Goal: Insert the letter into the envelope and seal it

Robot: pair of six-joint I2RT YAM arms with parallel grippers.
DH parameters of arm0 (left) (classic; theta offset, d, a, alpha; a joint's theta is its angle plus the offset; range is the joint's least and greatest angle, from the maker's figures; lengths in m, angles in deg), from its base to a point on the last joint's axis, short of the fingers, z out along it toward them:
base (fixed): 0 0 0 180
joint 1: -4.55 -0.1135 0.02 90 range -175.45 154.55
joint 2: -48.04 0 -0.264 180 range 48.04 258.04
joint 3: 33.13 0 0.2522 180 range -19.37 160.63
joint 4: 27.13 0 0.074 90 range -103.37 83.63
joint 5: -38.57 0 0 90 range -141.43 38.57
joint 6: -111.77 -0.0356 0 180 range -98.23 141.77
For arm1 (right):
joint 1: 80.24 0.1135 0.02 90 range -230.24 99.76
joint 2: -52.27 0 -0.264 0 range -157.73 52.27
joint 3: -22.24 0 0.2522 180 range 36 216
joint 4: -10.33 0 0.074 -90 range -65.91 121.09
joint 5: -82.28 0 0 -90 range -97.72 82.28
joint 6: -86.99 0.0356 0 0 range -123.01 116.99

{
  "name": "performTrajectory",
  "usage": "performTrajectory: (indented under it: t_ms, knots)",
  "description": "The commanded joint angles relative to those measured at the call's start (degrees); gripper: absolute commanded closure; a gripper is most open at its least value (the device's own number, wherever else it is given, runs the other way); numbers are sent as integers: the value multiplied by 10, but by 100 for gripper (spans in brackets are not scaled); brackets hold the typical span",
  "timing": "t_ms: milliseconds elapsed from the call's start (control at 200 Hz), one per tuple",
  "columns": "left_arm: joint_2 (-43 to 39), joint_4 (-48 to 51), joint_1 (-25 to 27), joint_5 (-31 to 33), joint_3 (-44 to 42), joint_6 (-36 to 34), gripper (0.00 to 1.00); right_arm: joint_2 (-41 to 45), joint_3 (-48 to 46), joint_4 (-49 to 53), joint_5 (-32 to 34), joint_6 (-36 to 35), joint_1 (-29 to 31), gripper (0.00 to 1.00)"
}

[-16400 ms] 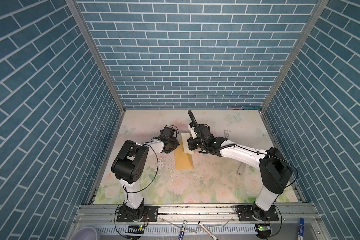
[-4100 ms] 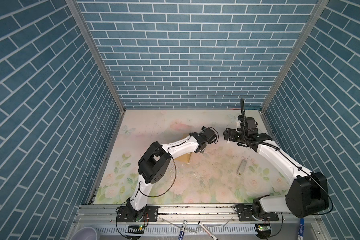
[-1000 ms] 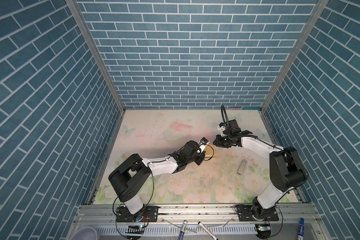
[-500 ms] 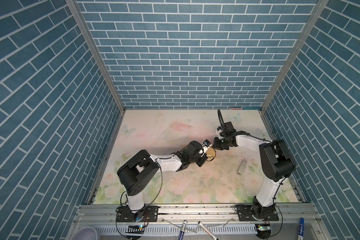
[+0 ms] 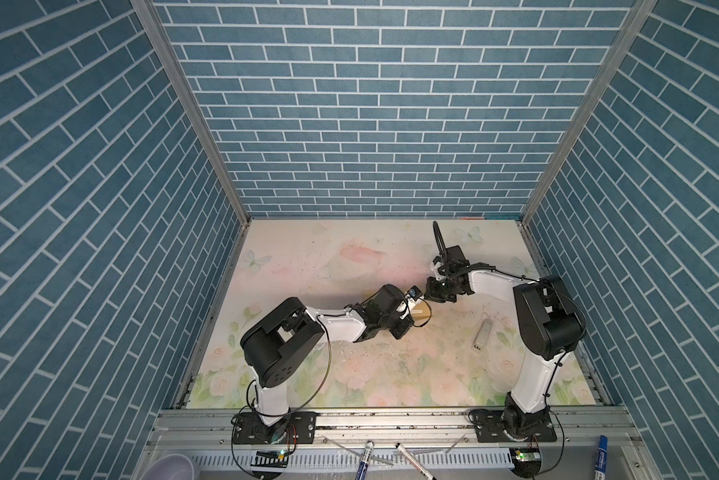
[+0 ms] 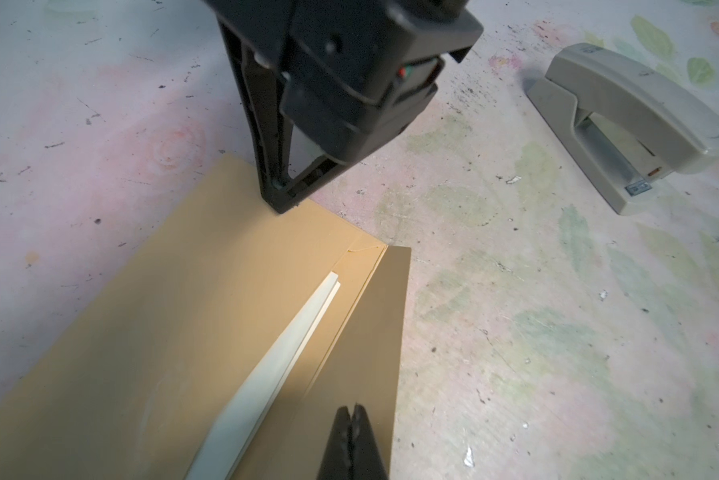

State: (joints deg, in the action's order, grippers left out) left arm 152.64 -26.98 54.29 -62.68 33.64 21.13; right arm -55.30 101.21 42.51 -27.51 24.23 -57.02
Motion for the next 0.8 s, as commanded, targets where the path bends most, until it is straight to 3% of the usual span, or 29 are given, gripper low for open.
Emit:
performTrajectory:
  t_ms: [0,795]
  knots:
    - [12,17,-3,-8,-5,-1,100,-12,26,5,-4,17,3,100]
    - [25,78,7,35,-1,-30,100,-19,30,16,-7,15,2,100]
